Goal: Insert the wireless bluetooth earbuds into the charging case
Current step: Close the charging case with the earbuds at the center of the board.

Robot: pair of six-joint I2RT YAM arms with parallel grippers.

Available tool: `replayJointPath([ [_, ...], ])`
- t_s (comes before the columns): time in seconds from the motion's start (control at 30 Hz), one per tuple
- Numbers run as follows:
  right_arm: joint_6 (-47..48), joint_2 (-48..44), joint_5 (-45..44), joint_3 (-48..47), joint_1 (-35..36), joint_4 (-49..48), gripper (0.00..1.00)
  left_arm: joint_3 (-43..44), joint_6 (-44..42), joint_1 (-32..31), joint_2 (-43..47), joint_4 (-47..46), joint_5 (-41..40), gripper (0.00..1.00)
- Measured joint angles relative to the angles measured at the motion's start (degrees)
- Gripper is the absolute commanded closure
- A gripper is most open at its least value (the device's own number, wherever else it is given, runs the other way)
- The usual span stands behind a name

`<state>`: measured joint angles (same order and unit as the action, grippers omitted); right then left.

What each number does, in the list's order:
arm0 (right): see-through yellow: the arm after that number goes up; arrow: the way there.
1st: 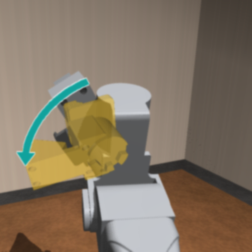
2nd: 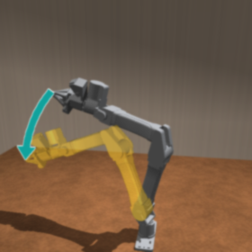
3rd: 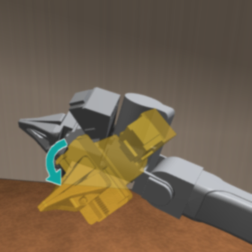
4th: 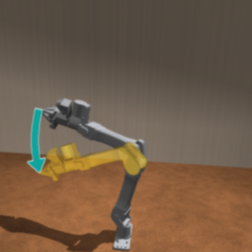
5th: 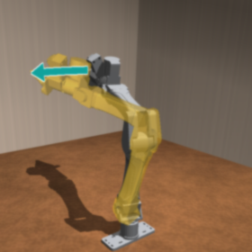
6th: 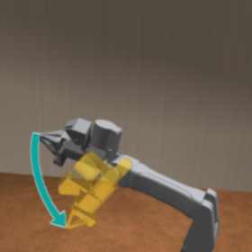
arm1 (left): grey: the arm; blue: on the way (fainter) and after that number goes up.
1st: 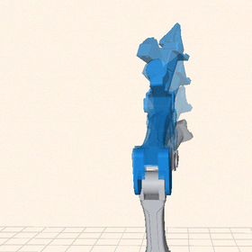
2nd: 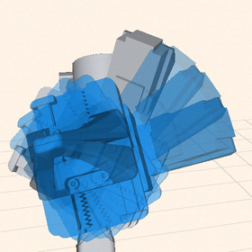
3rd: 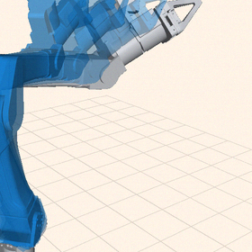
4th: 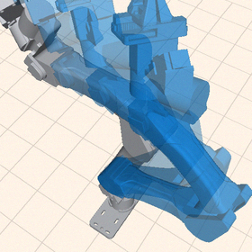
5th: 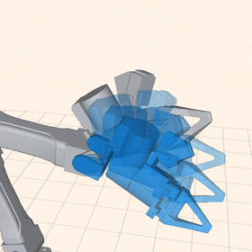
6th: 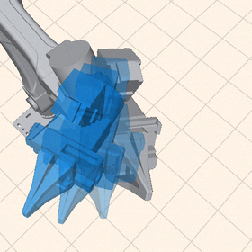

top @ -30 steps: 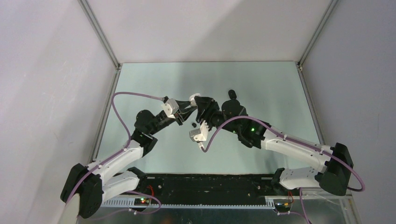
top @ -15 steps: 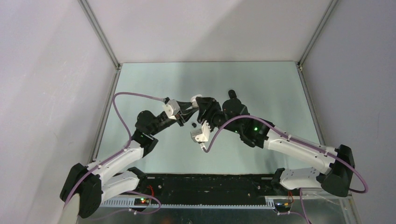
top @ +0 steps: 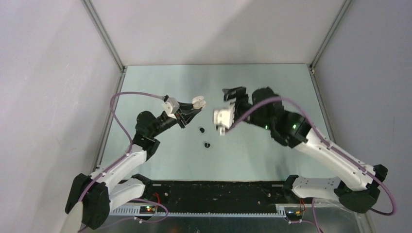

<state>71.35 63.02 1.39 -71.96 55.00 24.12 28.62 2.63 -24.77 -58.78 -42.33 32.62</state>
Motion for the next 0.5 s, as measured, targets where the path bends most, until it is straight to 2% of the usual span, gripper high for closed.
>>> replayJointPath([
  [0.1,-14.34,6.14,6.97,-12.15,-6.21,8.48,0.22,0.11,-1.16,1.29,1.01,3.85,4.37,1.0],
  [0.23,-25.42,13.27,18.53,-21.22,-13.11,16.06,0.2,2.27,-4.09,1.81,1.84,10.78,8.68,1.0],
  [0.37,-31.41,21.88,30.58,-28.11,-17.86,23.45,0.18,6.91,-5.68,4.52,0.61,16.35,12.07,1.0],
  [0.5,-31.87,30.56,37.73,-34.4,-18.32,29.81,0.16,9.77,-5.7,6.4,-0.92,19.06,13.86,1.0],
])
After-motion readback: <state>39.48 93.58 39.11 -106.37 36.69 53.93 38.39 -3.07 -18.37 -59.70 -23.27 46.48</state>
